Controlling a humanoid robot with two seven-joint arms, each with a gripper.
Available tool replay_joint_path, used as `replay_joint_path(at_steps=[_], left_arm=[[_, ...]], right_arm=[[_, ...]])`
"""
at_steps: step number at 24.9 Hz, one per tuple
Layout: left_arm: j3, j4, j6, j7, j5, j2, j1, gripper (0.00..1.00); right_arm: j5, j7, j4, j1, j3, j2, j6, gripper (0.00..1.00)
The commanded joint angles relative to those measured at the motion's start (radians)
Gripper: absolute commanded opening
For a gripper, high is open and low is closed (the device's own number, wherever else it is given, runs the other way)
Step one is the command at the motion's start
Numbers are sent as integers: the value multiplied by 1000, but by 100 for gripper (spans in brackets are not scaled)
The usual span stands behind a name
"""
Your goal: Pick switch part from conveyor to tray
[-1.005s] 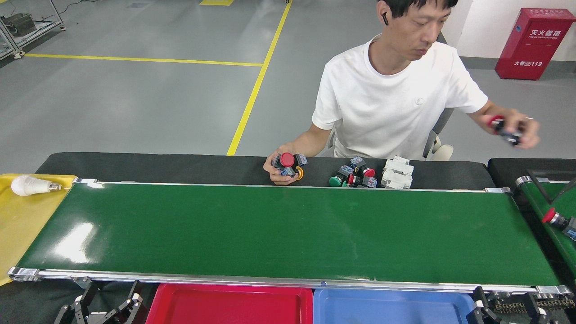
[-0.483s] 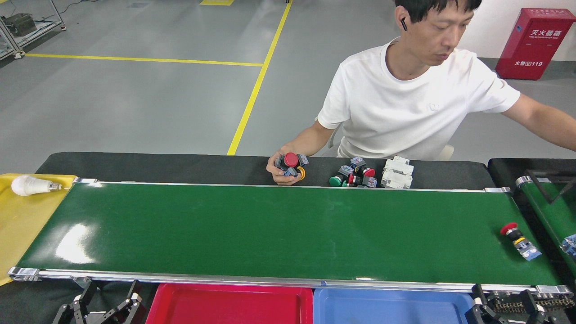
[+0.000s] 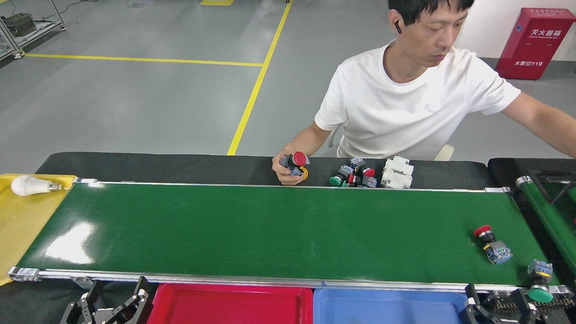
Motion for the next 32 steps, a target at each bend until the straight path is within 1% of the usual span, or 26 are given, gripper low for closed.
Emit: replay_joint_path(at_steps=[1, 9, 13, 16, 24, 26, 28, 29, 30, 32], left_arm=[[8, -9, -5, 5, -3, 3, -7, 100], [4, -14, -9, 2, 2, 1, -22, 100], [-1, -14, -11, 2, 3, 14, -22, 100], [1, -13, -20, 3, 3, 3, -24, 100], [10, -11, -14, 6, 2, 4, -34, 100], [7, -9, -12, 23, -4, 4, -34, 100], [1, -8, -12, 35, -9, 6, -34, 100], [1, -8, -12, 35, -11, 4, -34, 100], [-1, -8, -11, 35, -11, 6, -34, 100], [1, -5, -11, 35, -11, 6, -33, 100]], right_arm=[[0, -2, -12, -8, 1, -2, 4, 100], [0, 5, -12, -10, 1, -2, 4, 100], [0, 5, -12, -8, 1, -6, 4, 100], [0, 5, -12, -8, 1, -8, 2, 100], [0, 5, -12, -8, 1, -11, 4, 100], [0, 15, -12, -8, 1, -11, 8, 100], [2, 54, -12, -10, 1, -12, 8, 100], [2, 81, -14, -8, 1, -15, 1, 100], [2, 95, -12, -8, 1, -31, -1, 100], [0, 97, -12, -7, -1, -78, -1, 100]])
